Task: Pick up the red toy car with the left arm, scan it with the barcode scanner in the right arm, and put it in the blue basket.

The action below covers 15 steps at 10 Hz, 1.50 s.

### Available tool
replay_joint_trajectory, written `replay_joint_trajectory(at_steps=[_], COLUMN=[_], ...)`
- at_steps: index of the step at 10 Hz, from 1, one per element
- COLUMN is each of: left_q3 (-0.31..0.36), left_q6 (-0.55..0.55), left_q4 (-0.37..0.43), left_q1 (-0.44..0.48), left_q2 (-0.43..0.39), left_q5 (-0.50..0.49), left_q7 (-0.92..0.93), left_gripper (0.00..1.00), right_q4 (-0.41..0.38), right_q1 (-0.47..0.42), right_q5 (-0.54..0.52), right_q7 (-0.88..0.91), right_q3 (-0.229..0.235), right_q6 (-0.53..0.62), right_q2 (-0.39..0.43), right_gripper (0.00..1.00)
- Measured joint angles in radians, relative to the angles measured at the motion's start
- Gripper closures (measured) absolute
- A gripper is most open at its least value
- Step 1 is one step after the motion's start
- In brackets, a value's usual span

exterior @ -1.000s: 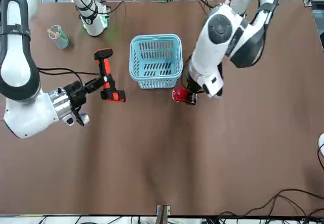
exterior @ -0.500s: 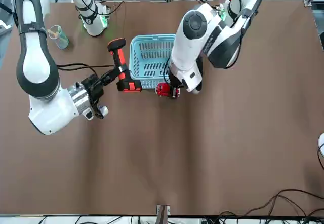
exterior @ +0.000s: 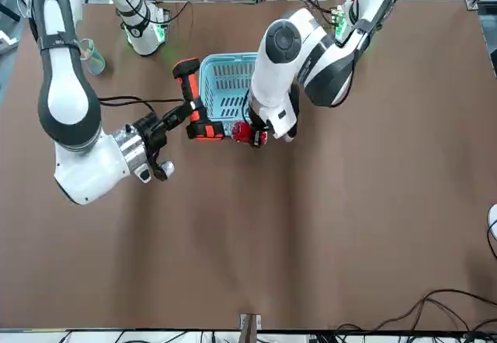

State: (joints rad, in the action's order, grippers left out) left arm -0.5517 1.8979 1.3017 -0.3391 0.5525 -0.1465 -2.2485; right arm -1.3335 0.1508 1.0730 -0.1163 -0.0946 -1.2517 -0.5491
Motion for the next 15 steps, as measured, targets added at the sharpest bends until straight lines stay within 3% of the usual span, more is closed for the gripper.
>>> replay_joint_trajectory(at_steps=[6, 12, 15], left_q3=[0.000, -0.019, -0.089], left_q6=[0.000, -0.009, -0.078], left_q4=[-0.008, -0.009, 0.017], left_q1=[0.000, -0.005, -0.007], left_q2=[0.000, 0.000, -0.013], left_q5=[0.000, -0.029, -0.032], left_q7=[0.000, -0.019, -0.069], left_gripper=[0.52, 0.52, 0.52], right_q4=[-0.001, 0.041, 0.109], right_q1=[-0.001, -0.035, -0.117], right_q5=[-0.024, -0.392, -0.573], right_q7=[-0.011, -0.010, -0.010], right_q3=[0.006, 0.017, 0.021], right_q6=[-0.001, -0.001, -0.001], right_q2=[-0.001, 0.002, 0.009], right_gripper=[0.63, 0.63, 0.63])
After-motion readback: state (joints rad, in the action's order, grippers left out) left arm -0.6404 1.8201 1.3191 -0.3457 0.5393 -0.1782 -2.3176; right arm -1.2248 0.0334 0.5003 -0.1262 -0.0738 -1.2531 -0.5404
